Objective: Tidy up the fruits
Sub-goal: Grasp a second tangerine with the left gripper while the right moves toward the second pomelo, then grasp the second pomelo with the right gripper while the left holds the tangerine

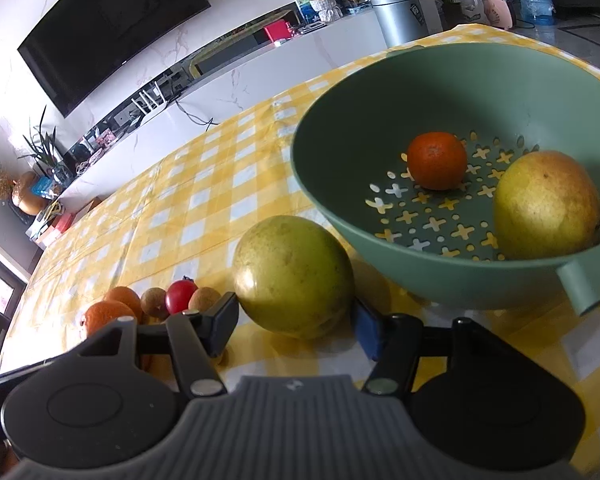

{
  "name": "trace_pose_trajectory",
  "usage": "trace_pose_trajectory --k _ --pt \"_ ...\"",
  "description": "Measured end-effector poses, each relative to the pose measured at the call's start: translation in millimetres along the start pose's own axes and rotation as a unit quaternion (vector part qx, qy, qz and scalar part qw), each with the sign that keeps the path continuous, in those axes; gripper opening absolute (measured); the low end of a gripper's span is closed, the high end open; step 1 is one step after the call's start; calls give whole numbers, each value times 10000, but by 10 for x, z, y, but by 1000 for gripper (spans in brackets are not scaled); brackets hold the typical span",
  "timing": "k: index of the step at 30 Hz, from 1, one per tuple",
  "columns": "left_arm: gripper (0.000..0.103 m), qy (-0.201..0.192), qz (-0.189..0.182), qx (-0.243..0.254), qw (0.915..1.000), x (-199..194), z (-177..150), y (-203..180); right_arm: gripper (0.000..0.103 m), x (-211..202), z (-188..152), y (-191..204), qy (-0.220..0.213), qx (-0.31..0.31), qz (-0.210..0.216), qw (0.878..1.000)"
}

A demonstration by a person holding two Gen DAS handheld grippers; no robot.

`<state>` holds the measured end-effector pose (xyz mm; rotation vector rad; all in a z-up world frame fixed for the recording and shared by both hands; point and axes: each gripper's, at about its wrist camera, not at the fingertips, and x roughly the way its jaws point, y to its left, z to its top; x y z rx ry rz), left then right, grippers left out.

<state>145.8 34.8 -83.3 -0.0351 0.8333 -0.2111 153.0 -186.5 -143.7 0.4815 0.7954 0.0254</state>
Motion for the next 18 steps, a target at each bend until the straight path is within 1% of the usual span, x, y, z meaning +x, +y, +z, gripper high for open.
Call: trace_pose_trajectory --k 7,11,13,17,18 --pt "50 45 5 11 10000 -56 -51 14 59 -241 -98 50 436 -417 55 9982" --pt "50 66 -13 13 10000 -65 -59 11 59 -349 -189 135 579 -992 -61 9934" --pt "50 63 -18 9 10000 -66 -61 16 59 -357 -226 167 566 -1237 -105 9906" --pt "50 62 -33 -57 10000 -76 -68 26 60 -343 -249 254 396 -1680 -234 9847" --pt "50 62 -36 -79 9999 -78 -67 30 65 -338 -248 277 324 -1764 -301 9833"
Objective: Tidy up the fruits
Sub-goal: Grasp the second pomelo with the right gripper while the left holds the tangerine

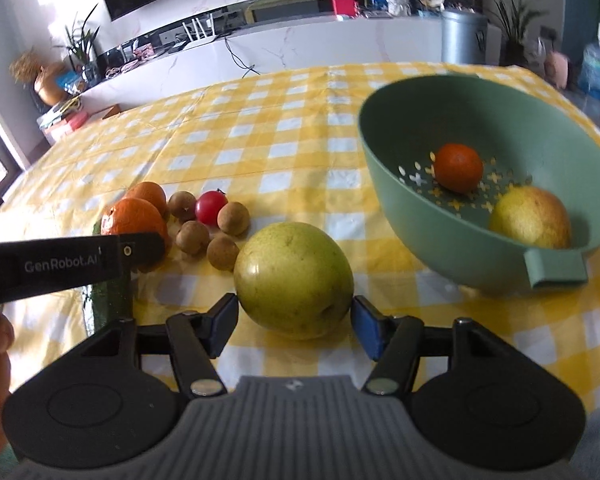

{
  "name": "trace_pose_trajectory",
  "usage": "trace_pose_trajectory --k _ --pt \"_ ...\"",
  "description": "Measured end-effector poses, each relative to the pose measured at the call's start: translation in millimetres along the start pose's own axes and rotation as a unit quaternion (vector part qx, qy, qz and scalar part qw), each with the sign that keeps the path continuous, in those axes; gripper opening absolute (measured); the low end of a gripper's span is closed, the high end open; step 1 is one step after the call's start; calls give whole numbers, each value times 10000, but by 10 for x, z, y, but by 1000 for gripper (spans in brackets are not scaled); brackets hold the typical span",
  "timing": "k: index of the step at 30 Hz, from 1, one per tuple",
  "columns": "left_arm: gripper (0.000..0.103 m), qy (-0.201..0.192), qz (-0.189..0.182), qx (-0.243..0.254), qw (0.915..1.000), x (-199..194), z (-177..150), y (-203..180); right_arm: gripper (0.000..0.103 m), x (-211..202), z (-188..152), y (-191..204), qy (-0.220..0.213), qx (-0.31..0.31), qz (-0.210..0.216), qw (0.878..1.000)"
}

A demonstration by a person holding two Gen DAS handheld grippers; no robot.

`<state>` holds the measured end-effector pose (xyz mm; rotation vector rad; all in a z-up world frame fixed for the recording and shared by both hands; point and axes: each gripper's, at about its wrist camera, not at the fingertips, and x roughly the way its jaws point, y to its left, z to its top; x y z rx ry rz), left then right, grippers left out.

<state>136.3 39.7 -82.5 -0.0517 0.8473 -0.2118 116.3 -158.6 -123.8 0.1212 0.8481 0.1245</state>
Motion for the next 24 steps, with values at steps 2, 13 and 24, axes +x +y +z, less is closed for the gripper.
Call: trace_pose_trajectory --k 2,13,24 --pt "50 0 3 -44 10000 -4 1 14 76 -3 9 32 -88 -92 -110 9999" --pt "50 6 -34 -84 10000 -5 -6 27 76 100 111 49 -301 -226 -356 9987" --pt "50 7 -43 -109 9999 -16 -11 28 70 166 129 -20 -195 -15 -485 9986"
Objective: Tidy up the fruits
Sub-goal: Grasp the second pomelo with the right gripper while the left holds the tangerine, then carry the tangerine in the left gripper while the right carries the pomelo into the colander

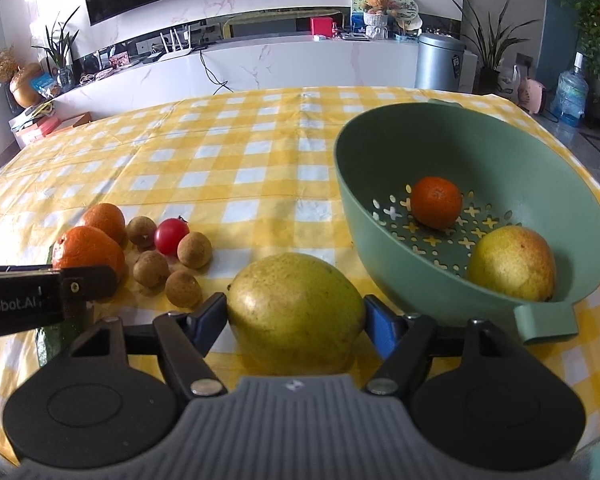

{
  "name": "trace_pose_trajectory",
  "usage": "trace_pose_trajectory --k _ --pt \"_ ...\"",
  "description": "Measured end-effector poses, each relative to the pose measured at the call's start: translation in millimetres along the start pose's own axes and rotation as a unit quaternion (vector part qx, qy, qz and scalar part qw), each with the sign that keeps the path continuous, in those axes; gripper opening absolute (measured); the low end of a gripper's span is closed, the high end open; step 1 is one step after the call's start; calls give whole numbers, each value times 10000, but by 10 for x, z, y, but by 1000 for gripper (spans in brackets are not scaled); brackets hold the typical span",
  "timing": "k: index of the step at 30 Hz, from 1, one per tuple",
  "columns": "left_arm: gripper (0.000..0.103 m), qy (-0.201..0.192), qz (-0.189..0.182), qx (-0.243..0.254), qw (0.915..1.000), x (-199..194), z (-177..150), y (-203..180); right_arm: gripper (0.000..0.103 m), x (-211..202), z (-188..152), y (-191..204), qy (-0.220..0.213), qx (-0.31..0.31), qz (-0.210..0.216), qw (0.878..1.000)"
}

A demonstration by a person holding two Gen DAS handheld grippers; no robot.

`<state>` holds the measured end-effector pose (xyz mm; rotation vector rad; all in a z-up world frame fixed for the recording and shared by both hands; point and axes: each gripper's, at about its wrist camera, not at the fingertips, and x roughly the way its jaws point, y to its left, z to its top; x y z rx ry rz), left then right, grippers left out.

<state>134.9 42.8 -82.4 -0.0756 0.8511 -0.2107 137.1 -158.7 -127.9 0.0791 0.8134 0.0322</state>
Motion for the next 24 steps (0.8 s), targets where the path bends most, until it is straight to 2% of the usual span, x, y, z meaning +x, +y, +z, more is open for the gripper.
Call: trace_pose_trajectory --k 9,16,24 --pt "50 -16 23 -31 10000 -78 -1 -26 70 -72 -22 -41 27 107 195 9997" --pt "50 -111 88 -116 9998 -237 22 -73 69 -356 -19 -40 -261 -43 428 9987" --pt "50 -334 -174 41 9993 -544 135 -356 70 -870 49 -219 -680 -145 729 9949"
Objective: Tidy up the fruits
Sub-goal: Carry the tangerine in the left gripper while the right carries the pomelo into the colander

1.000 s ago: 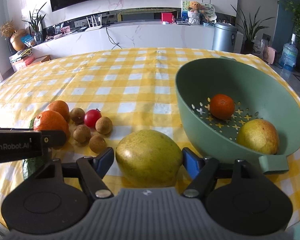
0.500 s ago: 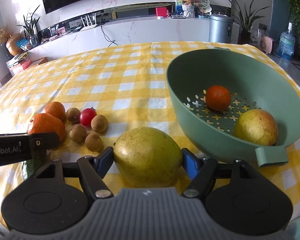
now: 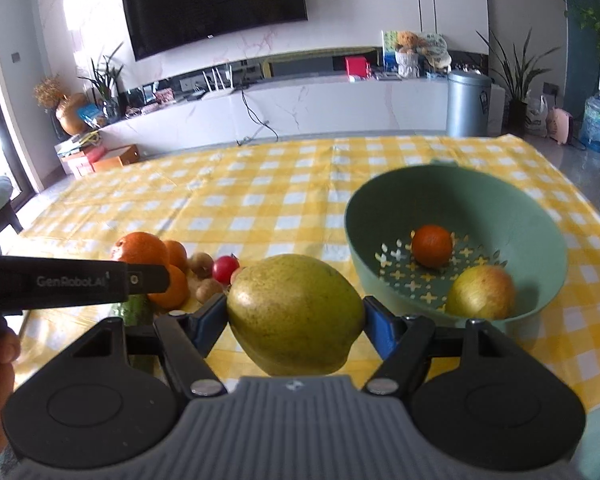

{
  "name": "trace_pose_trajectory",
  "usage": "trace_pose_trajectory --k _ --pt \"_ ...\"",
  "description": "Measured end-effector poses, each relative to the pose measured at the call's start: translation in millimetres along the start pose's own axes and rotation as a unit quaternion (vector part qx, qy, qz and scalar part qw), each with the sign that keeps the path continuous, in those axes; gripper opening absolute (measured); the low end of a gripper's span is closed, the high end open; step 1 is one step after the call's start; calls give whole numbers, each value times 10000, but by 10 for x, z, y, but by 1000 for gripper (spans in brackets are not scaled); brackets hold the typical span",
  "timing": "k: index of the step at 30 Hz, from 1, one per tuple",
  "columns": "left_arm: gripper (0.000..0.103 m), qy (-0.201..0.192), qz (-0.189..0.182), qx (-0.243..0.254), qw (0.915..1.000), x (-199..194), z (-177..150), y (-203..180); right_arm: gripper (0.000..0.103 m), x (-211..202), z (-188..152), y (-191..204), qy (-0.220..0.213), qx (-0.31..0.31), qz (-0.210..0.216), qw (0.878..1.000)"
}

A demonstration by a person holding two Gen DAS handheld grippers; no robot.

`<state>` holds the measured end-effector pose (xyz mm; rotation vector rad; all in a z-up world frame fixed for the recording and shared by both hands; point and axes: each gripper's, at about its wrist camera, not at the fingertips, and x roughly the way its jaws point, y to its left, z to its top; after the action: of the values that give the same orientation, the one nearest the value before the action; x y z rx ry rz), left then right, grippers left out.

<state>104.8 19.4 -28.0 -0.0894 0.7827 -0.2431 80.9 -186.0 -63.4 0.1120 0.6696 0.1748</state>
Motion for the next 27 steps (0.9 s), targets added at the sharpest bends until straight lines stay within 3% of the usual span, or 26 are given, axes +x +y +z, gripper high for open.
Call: trace_pose_trajectory --k 15,22,27 --pt "50 -40 -662 719 9952 -49 382 -913 70 -526 474 -778 -22 -369 -12 9993" --pt "49 296 -1087 860 9899 278 552 -1207 70 -442 683 -1103 270 -581 -122 9979" --pt "49 519 -1102 986 9877 524 603 -1323 70 -252 767 -1267 516 -850 -211 9948"
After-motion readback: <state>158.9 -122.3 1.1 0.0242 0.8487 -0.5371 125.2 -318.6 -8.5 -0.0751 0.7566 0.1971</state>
